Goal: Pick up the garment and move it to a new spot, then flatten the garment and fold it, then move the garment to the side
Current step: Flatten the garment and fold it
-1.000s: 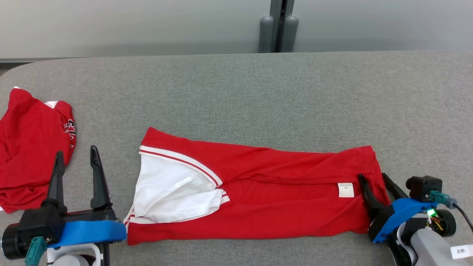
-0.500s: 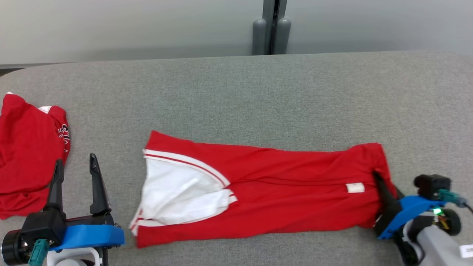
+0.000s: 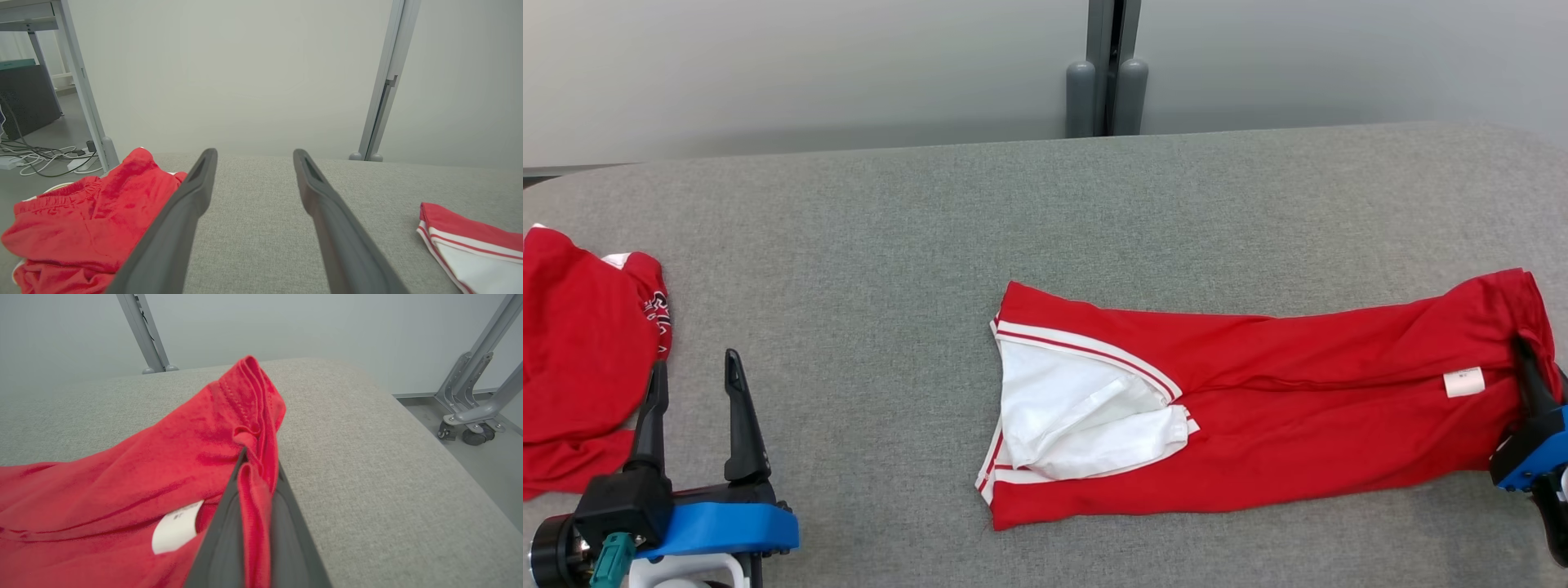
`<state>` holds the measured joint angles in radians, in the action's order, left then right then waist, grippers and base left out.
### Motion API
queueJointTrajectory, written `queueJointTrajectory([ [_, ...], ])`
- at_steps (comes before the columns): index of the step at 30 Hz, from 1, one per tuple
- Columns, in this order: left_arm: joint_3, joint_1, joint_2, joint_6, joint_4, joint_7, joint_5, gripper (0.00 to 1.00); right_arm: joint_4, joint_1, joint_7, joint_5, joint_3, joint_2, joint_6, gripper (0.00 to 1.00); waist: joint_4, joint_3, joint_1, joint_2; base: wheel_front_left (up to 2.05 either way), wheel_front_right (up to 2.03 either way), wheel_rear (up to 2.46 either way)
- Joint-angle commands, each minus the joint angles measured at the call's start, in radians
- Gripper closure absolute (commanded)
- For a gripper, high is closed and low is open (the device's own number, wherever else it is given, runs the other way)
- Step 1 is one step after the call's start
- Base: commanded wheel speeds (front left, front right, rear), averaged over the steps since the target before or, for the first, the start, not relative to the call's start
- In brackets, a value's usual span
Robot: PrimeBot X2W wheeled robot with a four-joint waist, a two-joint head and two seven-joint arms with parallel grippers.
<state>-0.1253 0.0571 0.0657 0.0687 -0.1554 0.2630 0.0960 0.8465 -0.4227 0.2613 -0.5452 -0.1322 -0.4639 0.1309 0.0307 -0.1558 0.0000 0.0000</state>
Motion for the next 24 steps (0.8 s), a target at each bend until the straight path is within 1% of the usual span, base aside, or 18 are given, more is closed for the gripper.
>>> queueJointTrajectory([
  [1, -0.009, -0.008, 0.0, 0.003, -0.002, 0.002, -0.006, 0.0, -0.012, 0.003, 0.005, 0.009, 0.004, 0.004, 0.0, 1.0, 0.003, 0.003, 0.0, 0.0, 0.0, 0.0, 0.0],
  [7, -0.013, -0.013, -0.007, 0.01, -0.005, 0.002, -0.009, 0.0, -0.07, 0.027, 0.005, 0.033, -0.021, 0.045, 0.0, 1.0, 0.008, 0.013, 0.0, 0.0, 0.0, 0.0, 0.0],
  [11, -0.013, -0.018, -0.01, 0.012, -0.011, 0.002, -0.009, 0.0, -0.119, 0.049, 0.005, 0.033, -0.053, 0.09, 0.0, 1.0, 0.008, 0.015, 0.0, 0.0, 0.0, 0.0, 0.0],
  [14, -0.012, -0.017, -0.012, 0.015, -0.014, 0.002, -0.008, 0.0, -0.163, 0.058, 0.005, 0.03, -0.097, 0.119, 0.0, 1.0, 0.007, 0.015, 0.0, 0.0, 0.0, 0.0, 0.0],
  [15, -0.012, -0.017, -0.012, 0.015, -0.014, 0.002, -0.008, 0.0, -0.163, 0.058, 0.005, 0.03, -0.097, 0.119, 0.0, 1.0, 0.007, 0.015, 0.0, 0.0, 0.0, 0.0, 0.0],
  [24, -0.004, -0.002, -0.014, 0.017, -0.028, 0.002, -0.005, 0.0, -0.297, 0.035, -0.03, 0.025, -0.244, 0.203, 0.0, 1.0, -0.004, 0.01, 0.0, 0.0, 0.0, 0.0, 0.0],
])
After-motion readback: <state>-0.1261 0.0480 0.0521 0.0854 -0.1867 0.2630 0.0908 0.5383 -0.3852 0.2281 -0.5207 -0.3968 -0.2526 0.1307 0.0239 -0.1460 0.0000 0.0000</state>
